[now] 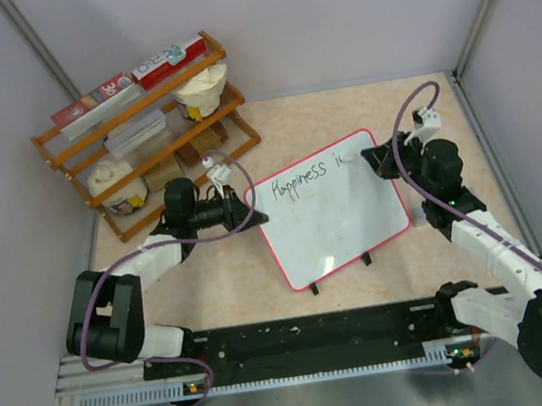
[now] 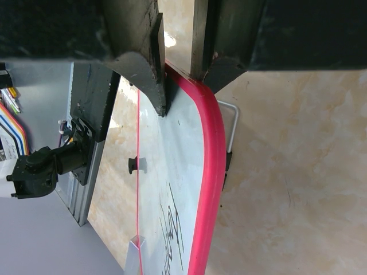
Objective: Write a sentence on the whiteboard
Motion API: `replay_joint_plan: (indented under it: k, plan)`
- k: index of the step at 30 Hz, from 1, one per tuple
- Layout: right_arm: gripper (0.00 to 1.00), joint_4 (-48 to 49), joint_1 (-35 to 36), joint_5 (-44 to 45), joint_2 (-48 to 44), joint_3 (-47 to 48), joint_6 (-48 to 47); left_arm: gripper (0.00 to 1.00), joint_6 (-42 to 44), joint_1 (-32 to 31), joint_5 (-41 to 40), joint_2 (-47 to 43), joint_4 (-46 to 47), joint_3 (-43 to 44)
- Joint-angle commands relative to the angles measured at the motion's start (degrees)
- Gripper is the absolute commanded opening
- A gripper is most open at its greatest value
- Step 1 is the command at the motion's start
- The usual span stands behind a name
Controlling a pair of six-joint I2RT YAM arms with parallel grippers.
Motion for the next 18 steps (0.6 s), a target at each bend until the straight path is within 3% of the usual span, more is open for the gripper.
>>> replay_joint_plan:
  k: [1,18]
  plan:
    - [0.0,-1.02,-0.43,0.16,-1.35,-1.61,-1.37,0.0,8.31,-1.41,-2.74,0.06,-2.08,-1.09]
    - [0.0,-0.67,-0.43,0.59,-1.44,-0.74,-1.19,0.0,8.39,-1.41,-2.65,-0.02,-2.17,-1.09]
